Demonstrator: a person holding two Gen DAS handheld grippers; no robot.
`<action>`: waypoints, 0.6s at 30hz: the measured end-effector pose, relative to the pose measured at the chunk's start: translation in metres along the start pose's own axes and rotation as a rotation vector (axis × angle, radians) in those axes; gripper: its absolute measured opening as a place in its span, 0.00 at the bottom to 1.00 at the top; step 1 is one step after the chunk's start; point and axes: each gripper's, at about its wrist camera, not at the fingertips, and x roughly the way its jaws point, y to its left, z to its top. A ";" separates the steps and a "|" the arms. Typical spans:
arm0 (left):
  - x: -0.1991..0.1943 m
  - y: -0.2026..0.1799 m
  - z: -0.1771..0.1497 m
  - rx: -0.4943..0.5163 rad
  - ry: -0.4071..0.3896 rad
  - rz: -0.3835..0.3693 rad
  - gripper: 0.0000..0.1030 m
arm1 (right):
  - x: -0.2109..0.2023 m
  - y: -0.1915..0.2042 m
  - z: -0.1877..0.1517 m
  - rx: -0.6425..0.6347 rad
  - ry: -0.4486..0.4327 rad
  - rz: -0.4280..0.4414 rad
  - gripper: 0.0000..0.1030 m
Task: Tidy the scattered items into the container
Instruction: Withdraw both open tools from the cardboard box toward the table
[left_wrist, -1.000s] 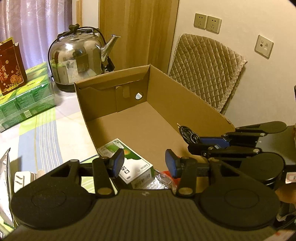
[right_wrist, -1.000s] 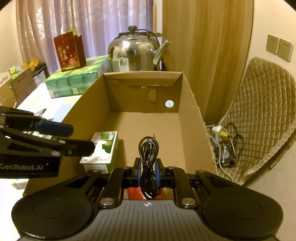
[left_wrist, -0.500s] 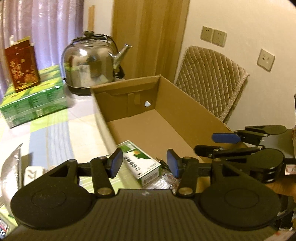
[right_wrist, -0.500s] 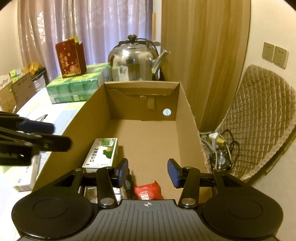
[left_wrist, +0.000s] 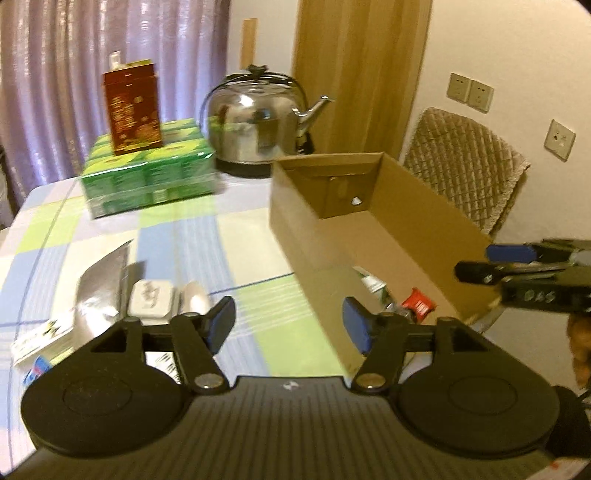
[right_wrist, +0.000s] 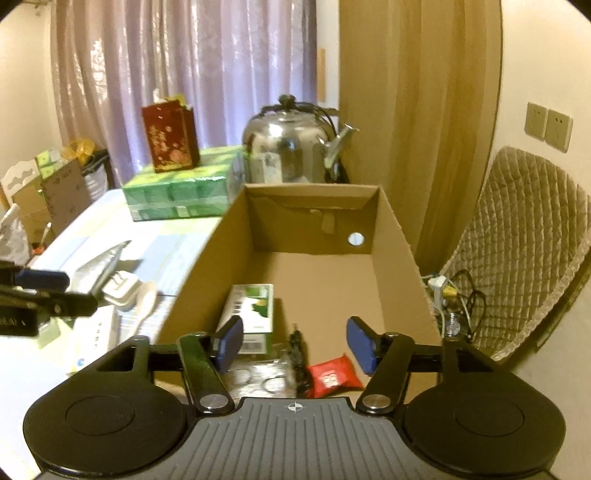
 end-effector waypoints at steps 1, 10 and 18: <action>-0.004 0.003 -0.005 -0.006 0.005 0.006 0.59 | -0.004 0.004 -0.001 -0.005 -0.006 0.004 0.62; -0.042 0.054 -0.061 -0.119 0.054 0.105 0.74 | -0.025 0.051 -0.005 -0.040 -0.050 0.086 0.75; -0.075 0.101 -0.095 -0.180 0.073 0.235 0.90 | -0.026 0.108 -0.010 -0.136 -0.055 0.181 0.79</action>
